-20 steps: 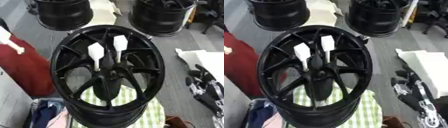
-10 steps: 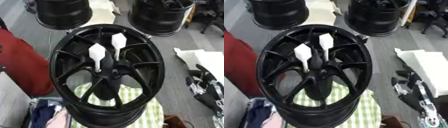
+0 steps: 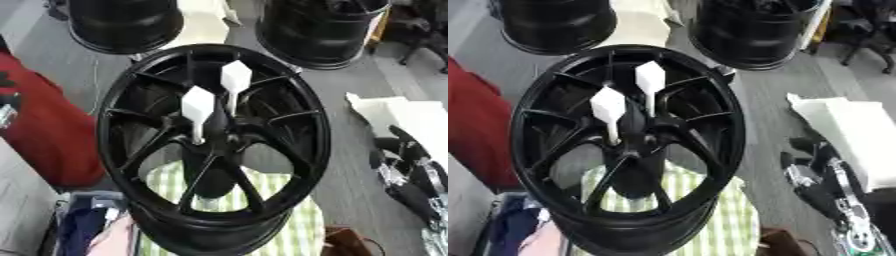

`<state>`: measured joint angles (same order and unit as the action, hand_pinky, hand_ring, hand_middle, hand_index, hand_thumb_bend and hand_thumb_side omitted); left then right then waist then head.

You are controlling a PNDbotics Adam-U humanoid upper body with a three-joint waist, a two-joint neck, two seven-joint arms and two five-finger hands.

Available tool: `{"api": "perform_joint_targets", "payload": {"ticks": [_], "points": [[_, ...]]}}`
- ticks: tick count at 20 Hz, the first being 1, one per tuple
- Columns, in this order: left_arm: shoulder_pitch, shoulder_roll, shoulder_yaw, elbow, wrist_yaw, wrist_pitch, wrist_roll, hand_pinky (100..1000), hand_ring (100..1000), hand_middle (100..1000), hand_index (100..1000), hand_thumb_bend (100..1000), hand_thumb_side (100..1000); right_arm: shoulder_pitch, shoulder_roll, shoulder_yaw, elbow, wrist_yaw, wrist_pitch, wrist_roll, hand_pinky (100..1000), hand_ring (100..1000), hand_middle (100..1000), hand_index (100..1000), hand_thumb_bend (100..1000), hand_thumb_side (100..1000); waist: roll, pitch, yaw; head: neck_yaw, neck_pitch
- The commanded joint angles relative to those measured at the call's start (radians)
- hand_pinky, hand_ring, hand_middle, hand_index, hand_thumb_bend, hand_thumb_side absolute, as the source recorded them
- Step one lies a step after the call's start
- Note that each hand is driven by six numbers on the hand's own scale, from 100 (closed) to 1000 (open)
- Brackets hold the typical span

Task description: Pull the pin out of the wheel hub.

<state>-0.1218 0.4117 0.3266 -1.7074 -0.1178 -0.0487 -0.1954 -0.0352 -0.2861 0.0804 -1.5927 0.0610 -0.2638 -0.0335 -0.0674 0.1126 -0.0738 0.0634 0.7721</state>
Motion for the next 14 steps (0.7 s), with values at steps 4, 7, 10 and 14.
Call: {"api": "perform_joint_targets", "payload": {"ticks": [4,7,10,14], "points": [[0.005,-0.132,0.010,-0.131,0.057,0.088,0.082,753,650,718,889,207,500,-0.013,-0.006,-0.006,-0.019,-0.015,-0.007,-0.033,694,831,739,949,261,423,0.002,0.002,-0.004,-0.002,-0.002],[0.006,-0.152,0.004,-0.146,0.099,0.115,0.125,751,649,717,889,199,489,-0.015,-0.004,-0.003,-0.020,-0.018,-0.010,-0.047,692,829,738,947,260,420,0.003,0.006,-0.004,0.000,-0.002],[0.007,-0.155,-0.009,-0.149,0.118,0.126,0.155,756,655,724,892,202,489,-0.014,-0.003,-0.002,-0.020,-0.019,-0.012,-0.053,693,830,738,946,259,418,0.005,0.005,-0.006,0.001,-0.002],[0.002,-0.161,-0.025,-0.150,0.123,0.134,0.170,762,663,734,916,208,489,-0.016,-0.003,-0.003,-0.021,-0.017,-0.011,-0.051,694,833,742,949,260,415,0.004,0.005,-0.006,-0.002,-0.002]]}}
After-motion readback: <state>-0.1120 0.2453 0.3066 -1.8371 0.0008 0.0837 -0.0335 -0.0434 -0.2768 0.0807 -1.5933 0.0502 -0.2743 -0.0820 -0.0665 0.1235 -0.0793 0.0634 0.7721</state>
